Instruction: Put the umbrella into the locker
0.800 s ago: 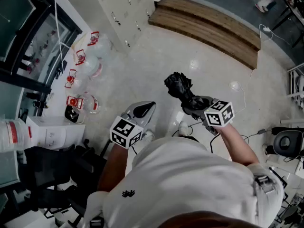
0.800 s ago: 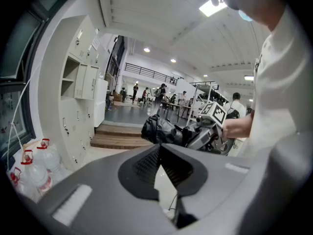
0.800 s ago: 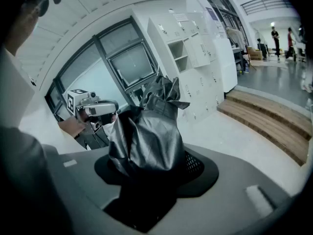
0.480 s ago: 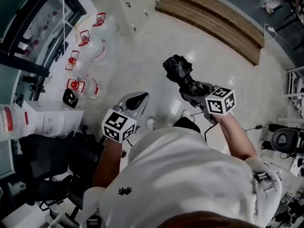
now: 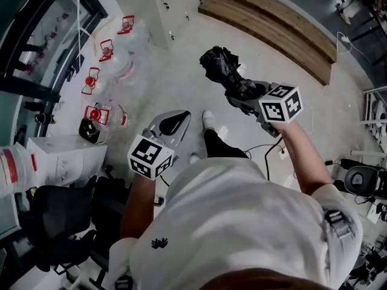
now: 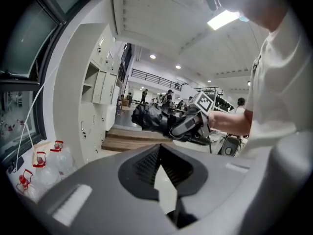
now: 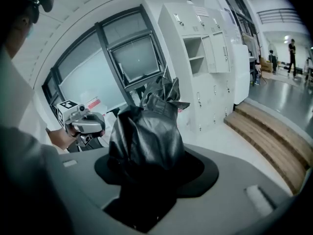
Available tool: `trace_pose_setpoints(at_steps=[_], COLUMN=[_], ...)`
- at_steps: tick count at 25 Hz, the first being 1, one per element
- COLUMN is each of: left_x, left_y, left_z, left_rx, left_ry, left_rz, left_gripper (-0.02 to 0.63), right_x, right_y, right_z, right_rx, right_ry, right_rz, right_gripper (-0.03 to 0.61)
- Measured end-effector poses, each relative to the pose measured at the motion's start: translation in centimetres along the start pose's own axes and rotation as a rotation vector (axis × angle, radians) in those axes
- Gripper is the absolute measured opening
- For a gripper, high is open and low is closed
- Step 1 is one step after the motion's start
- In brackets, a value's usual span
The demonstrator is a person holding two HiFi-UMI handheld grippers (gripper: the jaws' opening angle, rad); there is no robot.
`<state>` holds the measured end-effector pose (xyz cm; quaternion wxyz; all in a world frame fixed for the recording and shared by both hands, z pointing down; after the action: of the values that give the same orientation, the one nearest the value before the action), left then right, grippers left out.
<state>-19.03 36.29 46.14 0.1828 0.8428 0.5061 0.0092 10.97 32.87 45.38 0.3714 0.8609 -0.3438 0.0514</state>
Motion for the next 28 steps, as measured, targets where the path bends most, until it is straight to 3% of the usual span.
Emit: trace_pose_setpoints(at_steps=[11, 20, 28], left_x=[-9.2, -16.1, -28.7], left_y=[10.2, 17.0, 19.0], left_z=[10.3, 14.6, 19.1], left_rx=[0.009, 0.010, 0.027], left_ry=[0.042, 0.041, 0.087], left_rz=[-0.026, -0.077, -0.149], left_gripper=[0.054, 0.054, 0.054], right_x=[12.4, 20.0, 24.1], right_y=[2.9, 7.3, 14.2], right_z=[15.5, 26.4, 38.1], right_rx=[-0.020, -0.033, -0.039], right_ry=[-0.133, -0.219, -0.235], right_rz=[0.033, 0.052, -0.009], right_gripper=[0.239, 0.239, 0.239])
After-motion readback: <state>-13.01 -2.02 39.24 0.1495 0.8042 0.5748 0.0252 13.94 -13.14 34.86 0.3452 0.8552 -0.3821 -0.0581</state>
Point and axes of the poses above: the fingertips, and each gripper's own axes: y forward along the fingers, x to its right, z out of its top, the point moved 10 cm from there along -y, backward along the fingers, and after that the axes turned 2 degrees about y, right-handed, at the moved point
